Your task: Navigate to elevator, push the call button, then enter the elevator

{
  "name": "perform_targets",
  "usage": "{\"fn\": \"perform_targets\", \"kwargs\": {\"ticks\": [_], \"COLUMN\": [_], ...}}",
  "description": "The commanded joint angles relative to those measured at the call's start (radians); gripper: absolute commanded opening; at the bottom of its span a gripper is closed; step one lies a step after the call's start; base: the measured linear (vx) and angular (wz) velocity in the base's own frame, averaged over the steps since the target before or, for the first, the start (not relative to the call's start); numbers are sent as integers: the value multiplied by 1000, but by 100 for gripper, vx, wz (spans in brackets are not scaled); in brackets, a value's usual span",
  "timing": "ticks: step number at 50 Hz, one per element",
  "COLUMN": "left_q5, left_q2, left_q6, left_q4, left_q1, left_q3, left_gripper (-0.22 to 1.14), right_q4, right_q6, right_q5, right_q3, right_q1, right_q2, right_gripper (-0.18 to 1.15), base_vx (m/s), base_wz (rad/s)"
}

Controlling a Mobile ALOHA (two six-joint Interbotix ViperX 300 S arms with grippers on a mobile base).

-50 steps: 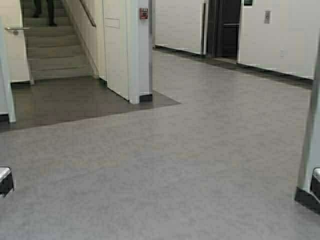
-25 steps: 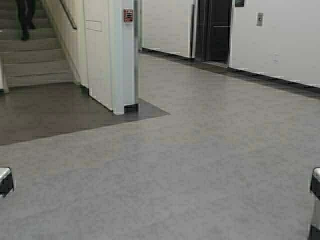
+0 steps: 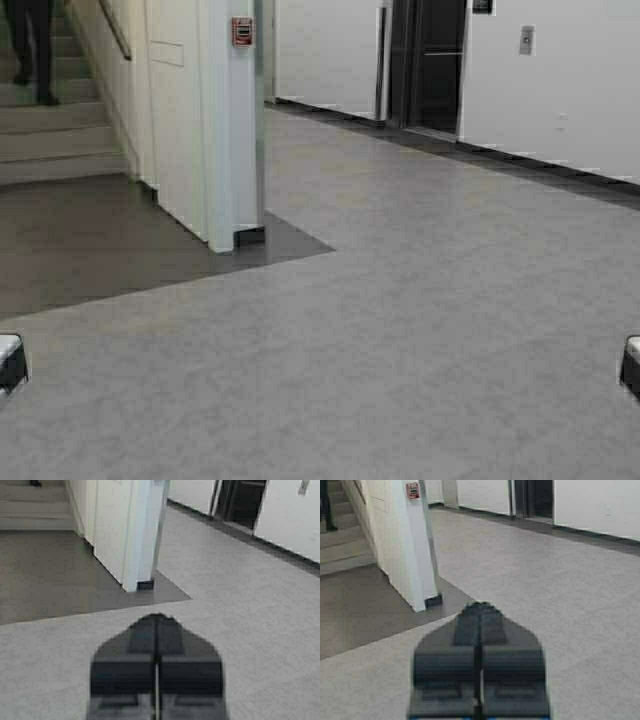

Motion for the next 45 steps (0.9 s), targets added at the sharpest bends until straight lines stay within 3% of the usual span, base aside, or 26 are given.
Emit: {"fn": "perform_targets", "kwargs": {"ticks": [1, 19, 45], "left_q5": [-9, -9, -12], "left_q2": [2, -20, -32], "left_q6": [-5, -5, -9], "left_q4": [2, 0, 3], "left_q1": [2, 2, 2], "left_q3": [-26, -12, -26], "left_gripper": [2, 2, 2], "right_q4": [-2, -2, -2], "right_q6": [-2, 3, 2], "right_q5": [-9, -9, -9], "right_q3": [-15, -18, -11], "right_q1": [2, 0, 2], "right_q2": [18, 52, 8], "right_gripper": [5, 5, 5], "base_vx": [78, 77, 71], "base_wz": [-8, -19, -2]}}
